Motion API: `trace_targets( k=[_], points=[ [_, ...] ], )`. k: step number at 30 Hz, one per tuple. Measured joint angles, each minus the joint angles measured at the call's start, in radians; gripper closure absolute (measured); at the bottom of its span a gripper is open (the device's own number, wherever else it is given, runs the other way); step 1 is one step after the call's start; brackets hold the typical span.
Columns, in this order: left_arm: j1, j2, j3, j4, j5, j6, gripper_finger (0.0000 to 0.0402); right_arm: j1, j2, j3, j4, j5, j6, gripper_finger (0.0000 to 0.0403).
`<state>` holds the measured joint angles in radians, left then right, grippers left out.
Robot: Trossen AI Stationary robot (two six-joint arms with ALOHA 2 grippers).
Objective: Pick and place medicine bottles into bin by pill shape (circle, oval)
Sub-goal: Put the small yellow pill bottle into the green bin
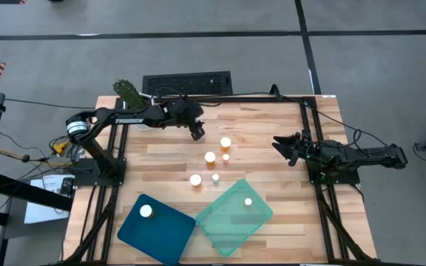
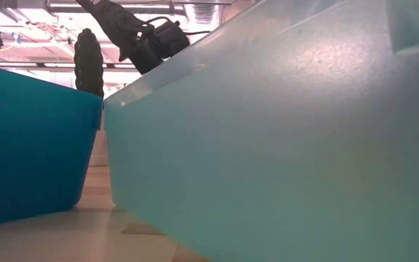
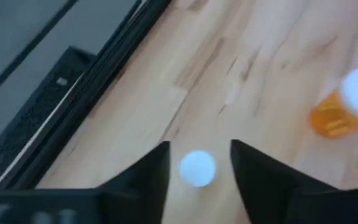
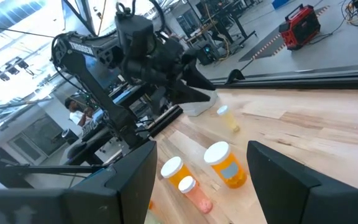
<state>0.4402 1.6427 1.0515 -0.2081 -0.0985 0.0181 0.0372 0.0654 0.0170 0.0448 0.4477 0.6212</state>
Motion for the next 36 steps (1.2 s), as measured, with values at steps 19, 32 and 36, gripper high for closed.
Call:
trace_targets(
  k=[19,32,36],
  points=[
    [-0.015,0.126,-0.001,0.046,-0.05,0.022,0.01,0.0,0.0,0.0,0.0,-0.001,0.0,0.0143],
    [-0.023,0.11,-0.002,-0.016,0.182,0.156,0.01,0.0,0.0,0.0,-0.004,-0.001,-0.001,0.0143],
    [-0.025,0.109,-0.002,-0.048,0.156,0.254,0.01,0.0,0.0,0.0,-0.006,-0.001,-0.001,0.0143]
  ],
)
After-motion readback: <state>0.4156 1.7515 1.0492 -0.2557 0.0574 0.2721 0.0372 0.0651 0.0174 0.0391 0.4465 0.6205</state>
